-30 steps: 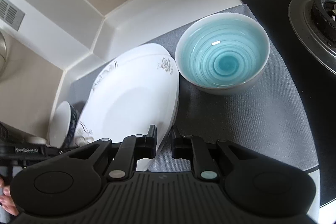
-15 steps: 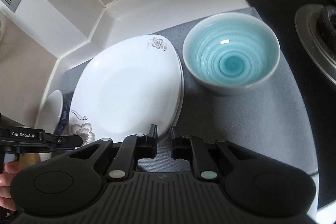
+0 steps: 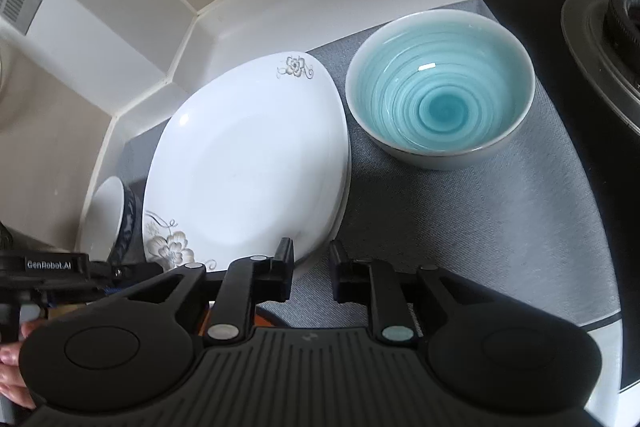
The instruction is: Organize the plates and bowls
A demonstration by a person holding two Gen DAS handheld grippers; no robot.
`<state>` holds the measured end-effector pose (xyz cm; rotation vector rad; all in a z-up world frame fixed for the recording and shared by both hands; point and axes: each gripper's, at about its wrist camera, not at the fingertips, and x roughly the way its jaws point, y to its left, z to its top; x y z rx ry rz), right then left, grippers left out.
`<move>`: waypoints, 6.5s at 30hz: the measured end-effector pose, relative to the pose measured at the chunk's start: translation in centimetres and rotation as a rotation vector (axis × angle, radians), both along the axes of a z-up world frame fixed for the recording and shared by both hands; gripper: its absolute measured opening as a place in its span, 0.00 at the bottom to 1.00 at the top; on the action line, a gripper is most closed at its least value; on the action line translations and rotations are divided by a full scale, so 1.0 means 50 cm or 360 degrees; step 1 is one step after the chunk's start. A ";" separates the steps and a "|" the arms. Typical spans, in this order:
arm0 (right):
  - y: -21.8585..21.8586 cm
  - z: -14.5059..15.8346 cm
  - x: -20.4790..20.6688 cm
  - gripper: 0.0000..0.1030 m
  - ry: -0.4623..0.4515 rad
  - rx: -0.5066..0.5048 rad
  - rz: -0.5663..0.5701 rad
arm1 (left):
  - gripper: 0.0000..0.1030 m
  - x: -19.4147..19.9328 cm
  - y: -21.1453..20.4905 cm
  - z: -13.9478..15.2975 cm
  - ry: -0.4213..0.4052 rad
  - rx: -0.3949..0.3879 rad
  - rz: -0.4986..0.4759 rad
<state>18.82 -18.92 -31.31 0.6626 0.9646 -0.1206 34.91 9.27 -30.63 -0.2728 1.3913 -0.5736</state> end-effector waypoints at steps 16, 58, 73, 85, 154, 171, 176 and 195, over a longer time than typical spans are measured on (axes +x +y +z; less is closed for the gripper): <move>0.109 -0.022 -0.118 0.04 0.0143 -0.0239 0.0404 | 0.33 -0.117 -0.060 0.027 -0.0157 0.0197 -0.0263; 0.039 -0.006 -0.224 0.42 0.0115 -0.0129 0.0148 | 0.37 -0.244 -0.166 -0.029 -0.0433 0.0548 -0.0492; 0.063 -0.002 -0.199 0.10 0.0140 -0.0255 0.0261 | 0.13 -0.234 -0.144 -0.027 -0.0367 0.0377 -0.0384; 0.063 0.100 -0.221 0.11 0.0051 -0.0335 0.0167 | 0.13 -0.241 -0.133 0.086 -0.0393 0.0260 -0.0371; 0.016 0.075 0.124 0.12 -0.0111 -0.0391 0.0320 | 0.13 0.053 -0.213 0.061 -0.0602 0.0503 -0.0084; 0.005 0.024 0.147 0.11 -0.0027 -0.0425 0.0312 | 0.08 0.058 -0.238 0.008 -0.0608 0.0550 -0.0104; 0.002 0.026 0.145 0.11 -0.0031 -0.0431 0.0301 | 0.08 0.050 -0.245 0.007 -0.0626 0.0557 -0.0130; 0.026 0.090 0.075 0.55 -0.0121 -0.0396 0.0295 | 0.66 -0.029 -0.185 0.082 -0.0637 0.0354 -0.0126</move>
